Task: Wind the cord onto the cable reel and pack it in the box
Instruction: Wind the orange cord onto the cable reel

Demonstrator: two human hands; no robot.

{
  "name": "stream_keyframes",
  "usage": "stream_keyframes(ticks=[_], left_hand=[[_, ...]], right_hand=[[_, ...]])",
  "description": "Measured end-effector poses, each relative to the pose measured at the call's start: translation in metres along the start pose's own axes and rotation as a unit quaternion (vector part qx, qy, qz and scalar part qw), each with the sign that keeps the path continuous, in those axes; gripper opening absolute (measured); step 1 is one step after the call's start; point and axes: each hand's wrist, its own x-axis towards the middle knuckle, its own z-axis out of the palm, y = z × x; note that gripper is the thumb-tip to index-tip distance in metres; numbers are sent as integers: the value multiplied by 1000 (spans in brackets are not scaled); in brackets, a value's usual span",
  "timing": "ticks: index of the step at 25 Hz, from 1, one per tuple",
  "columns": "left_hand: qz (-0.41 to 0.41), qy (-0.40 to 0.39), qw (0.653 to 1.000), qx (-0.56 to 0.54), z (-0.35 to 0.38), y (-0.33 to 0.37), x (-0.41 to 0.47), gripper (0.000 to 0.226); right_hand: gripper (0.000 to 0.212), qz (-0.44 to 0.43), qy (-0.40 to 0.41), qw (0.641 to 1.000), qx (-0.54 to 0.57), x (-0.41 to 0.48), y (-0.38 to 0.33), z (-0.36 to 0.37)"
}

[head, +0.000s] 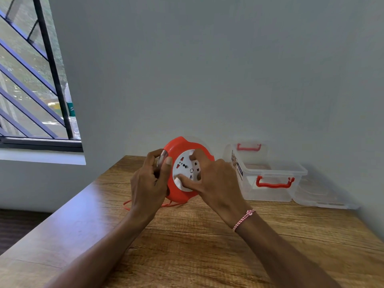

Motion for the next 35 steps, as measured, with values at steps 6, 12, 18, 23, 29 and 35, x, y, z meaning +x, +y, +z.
stream_keyframes(ticks=[6, 12, 18, 23, 29, 35], left_hand=[[-18, -14, 1000, -21, 4, 2, -3, 24], [-48, 4, 998, -36, 1, 0, 1, 18], [-56, 16, 998, -39, 0, -2, 2, 24], [-68, 2, 996, -55, -1, 1, 4, 29], [-52, -14, 997, -57, 0, 5, 2, 36], [-26, -10, 998, -50, 1, 9, 0, 38]], right_hand=[[53, 366, -40, 826, 426, 5, -16, 1], [58, 81, -5, 996, 29, 9, 2, -11], [57, -149, 4, 984, -95, 8, 5, -10], [64, -157, -39, 976, -144, 13, 14, -17], [66, -160, -23, 977, -142, 11, 14, -13], [67, 117, 47, 986, 105, 5, -10, -1]])
